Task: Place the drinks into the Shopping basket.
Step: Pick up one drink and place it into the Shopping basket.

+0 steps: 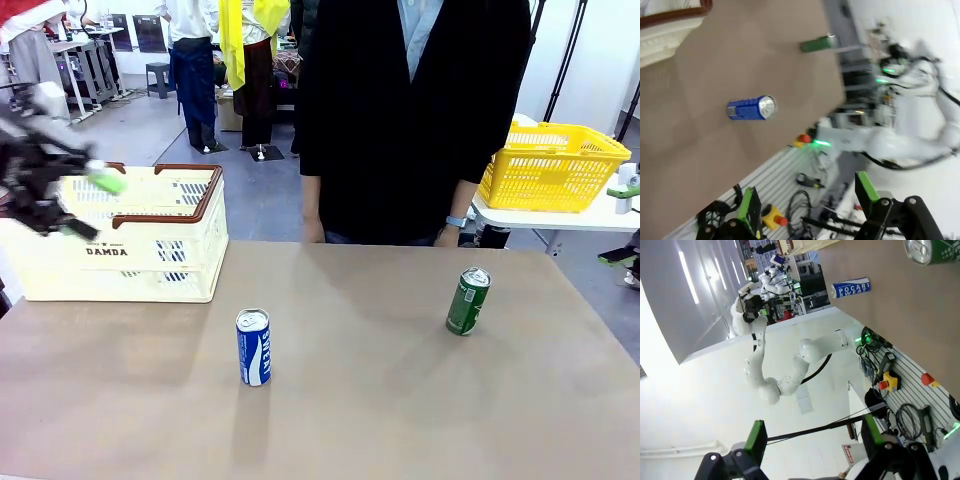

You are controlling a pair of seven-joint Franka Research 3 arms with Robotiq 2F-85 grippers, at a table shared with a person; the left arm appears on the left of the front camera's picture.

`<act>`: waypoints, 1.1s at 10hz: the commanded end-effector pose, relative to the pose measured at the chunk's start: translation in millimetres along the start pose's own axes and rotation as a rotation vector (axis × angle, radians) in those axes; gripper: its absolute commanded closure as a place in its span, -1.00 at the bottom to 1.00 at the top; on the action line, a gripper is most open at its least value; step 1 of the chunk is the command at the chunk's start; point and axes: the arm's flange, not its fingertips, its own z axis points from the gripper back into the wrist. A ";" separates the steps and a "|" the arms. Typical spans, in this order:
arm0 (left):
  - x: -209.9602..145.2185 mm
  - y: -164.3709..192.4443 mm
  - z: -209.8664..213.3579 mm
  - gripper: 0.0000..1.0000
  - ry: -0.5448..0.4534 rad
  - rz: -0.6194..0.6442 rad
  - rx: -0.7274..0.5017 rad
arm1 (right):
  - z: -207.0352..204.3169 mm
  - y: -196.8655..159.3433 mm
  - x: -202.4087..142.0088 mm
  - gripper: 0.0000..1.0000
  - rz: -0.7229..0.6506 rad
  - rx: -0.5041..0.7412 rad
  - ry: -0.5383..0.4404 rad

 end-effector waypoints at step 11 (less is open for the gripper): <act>4.2 -69.0 -203.9 -1.00 -0.174 0.057 0.773 | 1.6 4.0 -3.3 -1.00 -0.019 -0.005 0.008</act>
